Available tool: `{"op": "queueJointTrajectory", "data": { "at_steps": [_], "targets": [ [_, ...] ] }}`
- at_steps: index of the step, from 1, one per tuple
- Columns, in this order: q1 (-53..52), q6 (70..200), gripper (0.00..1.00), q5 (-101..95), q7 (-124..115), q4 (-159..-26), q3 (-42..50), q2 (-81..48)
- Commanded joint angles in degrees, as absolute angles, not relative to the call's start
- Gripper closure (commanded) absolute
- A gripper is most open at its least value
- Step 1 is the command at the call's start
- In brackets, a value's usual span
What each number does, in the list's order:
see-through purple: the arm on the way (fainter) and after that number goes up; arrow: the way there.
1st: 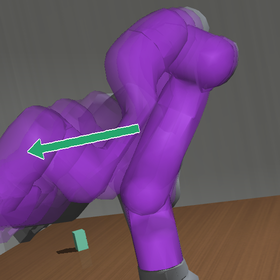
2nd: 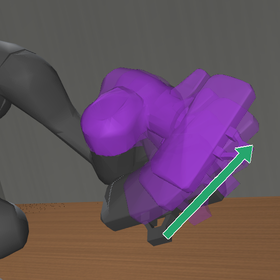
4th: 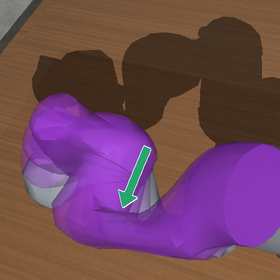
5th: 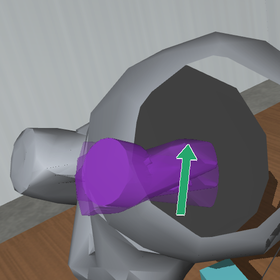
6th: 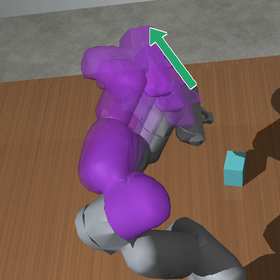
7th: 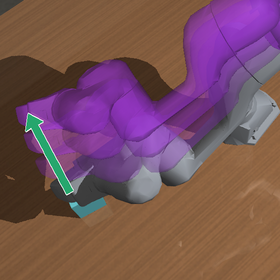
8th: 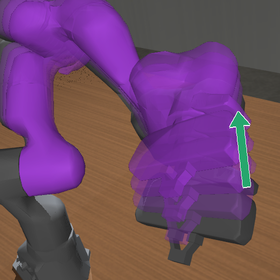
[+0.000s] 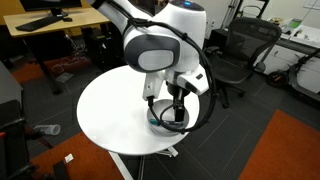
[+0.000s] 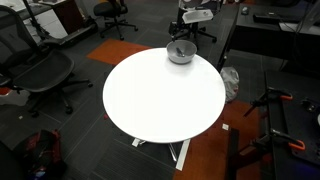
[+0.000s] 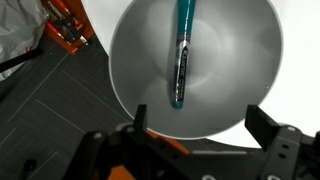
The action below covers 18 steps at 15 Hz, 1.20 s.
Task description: Put the marker on the table
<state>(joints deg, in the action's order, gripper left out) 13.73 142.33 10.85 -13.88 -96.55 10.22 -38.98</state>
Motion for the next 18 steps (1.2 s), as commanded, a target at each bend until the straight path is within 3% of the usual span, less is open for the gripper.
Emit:
{"op": "queueJointTrajectory", "data": {
  "at_steps": [1, 18],
  "targets": [
    [14.47, 139.77, 0.00, 11.94, -14.46, -92.42, 9.47, -41.85],
    [15.76, 132.03, 0.00, 13.33, -14.87, -82.76, 8.74, -50.59]
  ]
}}
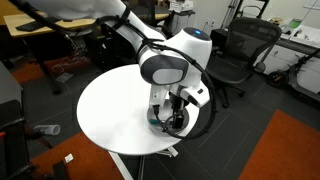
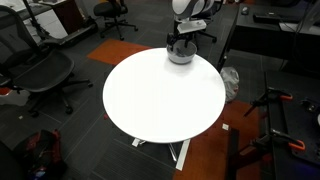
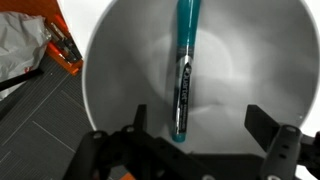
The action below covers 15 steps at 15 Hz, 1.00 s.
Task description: Put the marker on the table
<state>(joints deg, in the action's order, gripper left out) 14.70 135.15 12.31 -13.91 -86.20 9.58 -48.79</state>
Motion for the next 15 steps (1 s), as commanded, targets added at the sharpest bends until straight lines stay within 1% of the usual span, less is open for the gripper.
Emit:
{"op": "queueJointTrajectory", "data": {
  "at_steps": [1, 2, 3, 4, 5, 6, 10, 13, 14, 15],
  "targets": [
    [15.80, 131.66, 0.00, 13.36, -14.91, -82.34, 8.78, -51.00],
    [15.80, 131.30, 0.00, 13.30, -15.01, -81.94, 8.86, -51.39],
    [15.86, 131.10, 0.09, 13.29, -14.96, -81.56, 8.85, -51.71],
    [15.89, 131.20, 0.28, 13.32, -14.88, -81.44, 8.80, -51.93],
    [15.89, 131.19, 0.34, 13.28, -14.91, -81.15, 8.82, -52.19],
    [15.94, 131.22, 0.44, 13.30, -14.89, -80.96, 8.79, -52.38],
    [16.00, 131.25, 0.73, 13.31, -14.93, -80.47, 8.79, -52.80],
    [15.91, 131.48, 0.96, 13.28, -15.04, -80.48, 8.84, -52.81],
    [15.87, 131.63, 0.99, 13.27, -15.04, -80.70, 8.85, -52.69],
    [15.78, 132.19, 0.98, 13.29, -15.02, -81.38, 8.88, -52.27]
  ]
}}
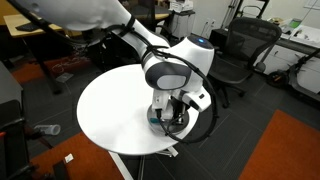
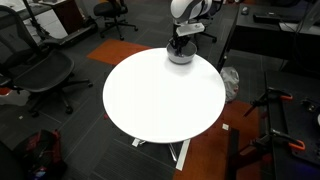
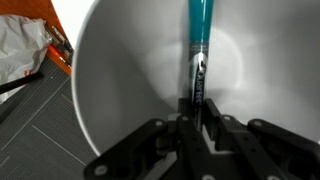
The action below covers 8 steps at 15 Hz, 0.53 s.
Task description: Put the marker on the table
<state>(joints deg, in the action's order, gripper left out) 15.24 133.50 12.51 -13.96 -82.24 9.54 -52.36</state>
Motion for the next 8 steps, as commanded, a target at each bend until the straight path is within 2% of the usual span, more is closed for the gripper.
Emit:
{"op": "queueJointTrajectory", "data": {
  "at_steps": [1, 8],
  "targets": [
    [15.78, 132.78, 0.95, 13.49, -14.86, -82.28, 8.76, -51.69],
    [15.76, 136.81, 0.95, 14.03, -13.57, -88.28, 8.62, -47.26]
  ]
}}
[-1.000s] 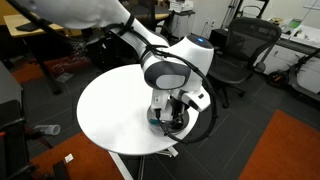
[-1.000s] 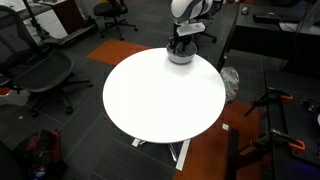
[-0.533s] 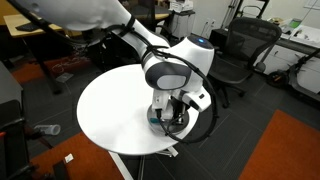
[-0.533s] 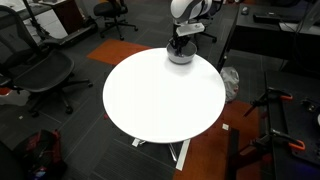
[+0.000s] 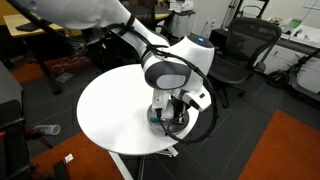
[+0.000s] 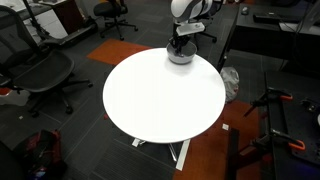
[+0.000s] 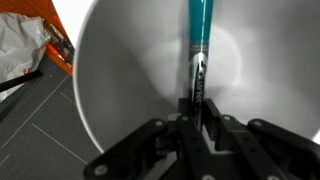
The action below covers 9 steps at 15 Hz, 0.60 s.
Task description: Put the marker on the table
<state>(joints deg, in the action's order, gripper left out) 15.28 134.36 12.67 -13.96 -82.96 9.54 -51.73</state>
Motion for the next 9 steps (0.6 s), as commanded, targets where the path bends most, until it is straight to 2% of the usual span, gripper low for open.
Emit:
{"op": "queueJointTrajectory", "data": {
  "at_steps": [1, 9],
  "targets": [
    [15.72, 137.63, 0.95, 14.11, -13.43, -89.29, 8.56, -46.51],
    [15.74, 141.45, 0.95, 14.37, -12.71, -98.59, 8.62, -37.66]
  ]
}}
